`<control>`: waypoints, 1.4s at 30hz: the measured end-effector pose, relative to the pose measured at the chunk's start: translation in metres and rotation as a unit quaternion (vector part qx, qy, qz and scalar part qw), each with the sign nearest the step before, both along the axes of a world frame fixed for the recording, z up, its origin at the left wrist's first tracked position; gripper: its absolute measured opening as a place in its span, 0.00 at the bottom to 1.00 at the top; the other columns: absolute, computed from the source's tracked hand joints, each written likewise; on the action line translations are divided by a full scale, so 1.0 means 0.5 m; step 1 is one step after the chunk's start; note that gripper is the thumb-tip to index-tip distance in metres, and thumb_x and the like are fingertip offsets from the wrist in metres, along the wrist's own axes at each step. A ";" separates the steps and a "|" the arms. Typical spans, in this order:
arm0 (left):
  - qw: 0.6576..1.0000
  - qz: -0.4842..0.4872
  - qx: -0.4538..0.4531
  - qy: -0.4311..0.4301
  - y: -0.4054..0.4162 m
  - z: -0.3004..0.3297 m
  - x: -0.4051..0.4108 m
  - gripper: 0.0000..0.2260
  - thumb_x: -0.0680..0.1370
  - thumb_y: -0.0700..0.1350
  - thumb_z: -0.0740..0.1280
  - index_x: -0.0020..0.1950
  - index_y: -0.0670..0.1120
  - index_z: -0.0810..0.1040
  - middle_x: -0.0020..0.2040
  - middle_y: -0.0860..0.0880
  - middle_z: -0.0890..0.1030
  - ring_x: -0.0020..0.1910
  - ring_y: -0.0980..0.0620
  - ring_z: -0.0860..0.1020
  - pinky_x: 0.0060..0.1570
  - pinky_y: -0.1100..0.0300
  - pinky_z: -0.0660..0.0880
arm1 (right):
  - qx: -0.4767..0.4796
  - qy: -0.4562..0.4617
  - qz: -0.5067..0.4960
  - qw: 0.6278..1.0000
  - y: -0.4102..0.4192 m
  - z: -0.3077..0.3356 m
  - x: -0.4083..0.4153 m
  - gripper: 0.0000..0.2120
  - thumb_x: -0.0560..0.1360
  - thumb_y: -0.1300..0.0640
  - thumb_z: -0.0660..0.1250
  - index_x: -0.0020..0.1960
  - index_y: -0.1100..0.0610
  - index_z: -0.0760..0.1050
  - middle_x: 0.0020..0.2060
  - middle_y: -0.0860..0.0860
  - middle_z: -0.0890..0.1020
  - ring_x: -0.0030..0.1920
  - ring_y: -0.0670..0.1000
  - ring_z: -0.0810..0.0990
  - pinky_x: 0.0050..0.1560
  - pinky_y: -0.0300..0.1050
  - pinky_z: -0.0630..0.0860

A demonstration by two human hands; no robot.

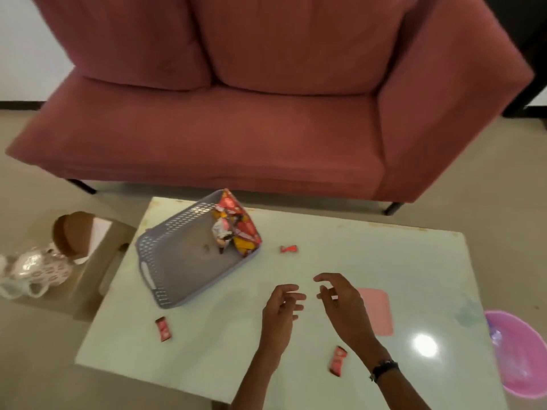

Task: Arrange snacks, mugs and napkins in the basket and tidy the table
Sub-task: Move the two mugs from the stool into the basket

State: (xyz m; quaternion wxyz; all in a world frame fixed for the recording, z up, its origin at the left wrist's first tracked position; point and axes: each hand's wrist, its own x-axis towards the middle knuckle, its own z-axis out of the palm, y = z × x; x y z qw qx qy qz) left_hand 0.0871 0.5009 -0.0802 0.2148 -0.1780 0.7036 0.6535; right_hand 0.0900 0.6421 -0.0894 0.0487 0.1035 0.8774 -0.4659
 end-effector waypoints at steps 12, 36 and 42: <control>0.996 0.080 -0.037 0.020 -0.536 -0.008 -0.106 0.06 0.80 0.41 0.59 0.48 0.49 0.75 0.41 0.53 0.82 0.36 0.60 0.79 0.37 0.67 0.73 | -0.044 -0.006 0.052 0.998 -0.527 -0.037 -0.188 0.11 0.77 0.64 0.62 0.54 0.53 0.76 0.52 0.45 0.80 0.48 0.48 0.81 0.49 0.46 0.79; 0.926 0.369 -0.077 0.011 -1.109 -0.112 -0.150 0.07 0.79 0.38 0.58 0.48 0.44 0.76 0.43 0.46 0.81 0.40 0.52 0.79 0.37 0.66 0.77 | -0.123 -0.125 0.198 0.964 -1.185 -0.118 -0.237 0.11 0.75 0.60 0.60 0.45 0.47 0.78 0.45 0.45 0.84 0.44 0.48 0.82 0.49 0.48 0.79; 0.890 0.419 -0.178 0.011 -1.266 -0.166 -0.170 0.07 0.78 0.40 0.60 0.46 0.49 0.76 0.47 0.49 0.78 0.50 0.45 0.78 0.49 0.51 0.78 | -0.165 -0.198 0.176 0.950 -1.364 -0.149 -0.239 0.16 0.76 0.62 0.59 0.63 0.55 0.74 0.58 0.47 0.79 0.48 0.44 0.79 0.50 0.34 0.73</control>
